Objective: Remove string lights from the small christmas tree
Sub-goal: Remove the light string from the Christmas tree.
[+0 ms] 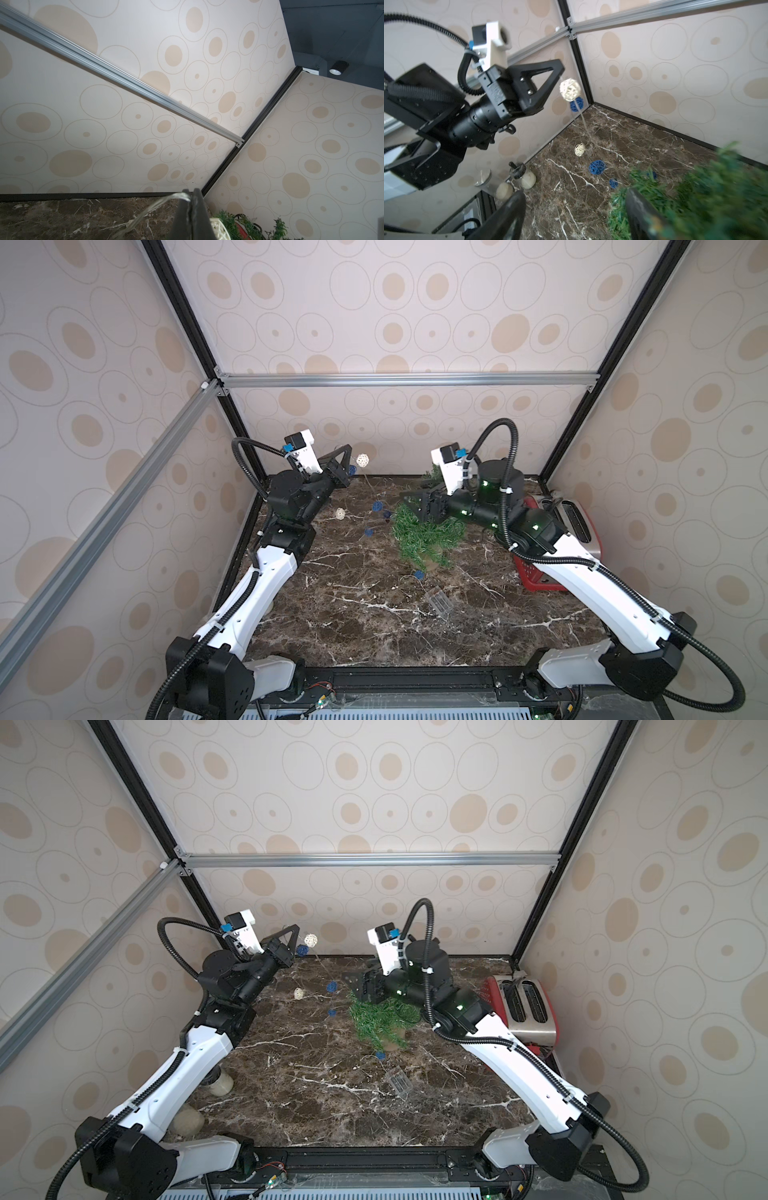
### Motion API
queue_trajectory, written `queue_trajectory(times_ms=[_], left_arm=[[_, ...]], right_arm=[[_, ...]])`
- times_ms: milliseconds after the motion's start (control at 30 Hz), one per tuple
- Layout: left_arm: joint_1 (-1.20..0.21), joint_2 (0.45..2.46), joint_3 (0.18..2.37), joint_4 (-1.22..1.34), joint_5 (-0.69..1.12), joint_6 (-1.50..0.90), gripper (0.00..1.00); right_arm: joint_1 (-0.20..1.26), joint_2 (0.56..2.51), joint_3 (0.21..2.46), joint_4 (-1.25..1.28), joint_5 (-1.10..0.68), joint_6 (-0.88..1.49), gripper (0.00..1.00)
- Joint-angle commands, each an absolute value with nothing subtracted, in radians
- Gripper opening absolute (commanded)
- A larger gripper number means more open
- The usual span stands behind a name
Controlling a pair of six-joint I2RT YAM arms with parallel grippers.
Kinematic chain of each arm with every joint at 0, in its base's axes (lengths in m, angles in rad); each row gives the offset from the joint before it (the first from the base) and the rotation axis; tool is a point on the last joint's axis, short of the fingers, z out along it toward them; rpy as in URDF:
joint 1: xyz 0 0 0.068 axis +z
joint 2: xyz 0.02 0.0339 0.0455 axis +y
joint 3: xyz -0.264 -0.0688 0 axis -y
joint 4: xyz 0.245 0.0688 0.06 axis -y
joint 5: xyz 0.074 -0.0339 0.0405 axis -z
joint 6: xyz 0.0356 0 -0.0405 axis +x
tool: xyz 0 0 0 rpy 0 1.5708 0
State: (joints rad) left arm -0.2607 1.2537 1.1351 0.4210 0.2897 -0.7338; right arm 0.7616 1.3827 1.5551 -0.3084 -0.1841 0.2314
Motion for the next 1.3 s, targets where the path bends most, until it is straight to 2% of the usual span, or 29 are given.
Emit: queue_trajectory(times_ms=[0,133,400,600,800,1000,1167,1267], left_arm=[[-0.262,1.255,1.153,0.423,0.312,-0.739,0.00],[-0.261,1.256,1.155,0.418,0.309,-0.738,0.00],[-0.262,1.241,1.133,0.417,0.300,-0.733,0.00],[-0.261,1.231,1.122,0.431,0.303,-0.738,0.00],[-0.262,1.203,1.109,0.430,0.297,-0.736,0.00],[-0.261,1.186,1.107,0.433,0.283,-0.742,0.00],[-0.262,1.179,1.108,0.423,0.274,-0.739,0.00],[-0.262,1.175,1.102,0.422,0.272,-0.739,0.00]], right_arm=[[0.797,1.437,1.605,-0.388,-0.073,0.123,0.77],[0.882,1.545,1.733,-0.461,0.046,0.042,0.78],[0.925,1.792,2.001,-0.585,0.219,0.004,0.76],[0.925,1.916,2.133,-0.609,0.271,-0.014,0.71],[0.914,1.979,2.184,-0.597,0.230,-0.004,0.64],[0.907,1.975,2.116,-0.496,0.160,0.022,0.48],[0.901,1.951,2.057,-0.431,0.137,0.035,0.20],[0.900,1.939,2.038,-0.414,0.151,0.036,0.00]])
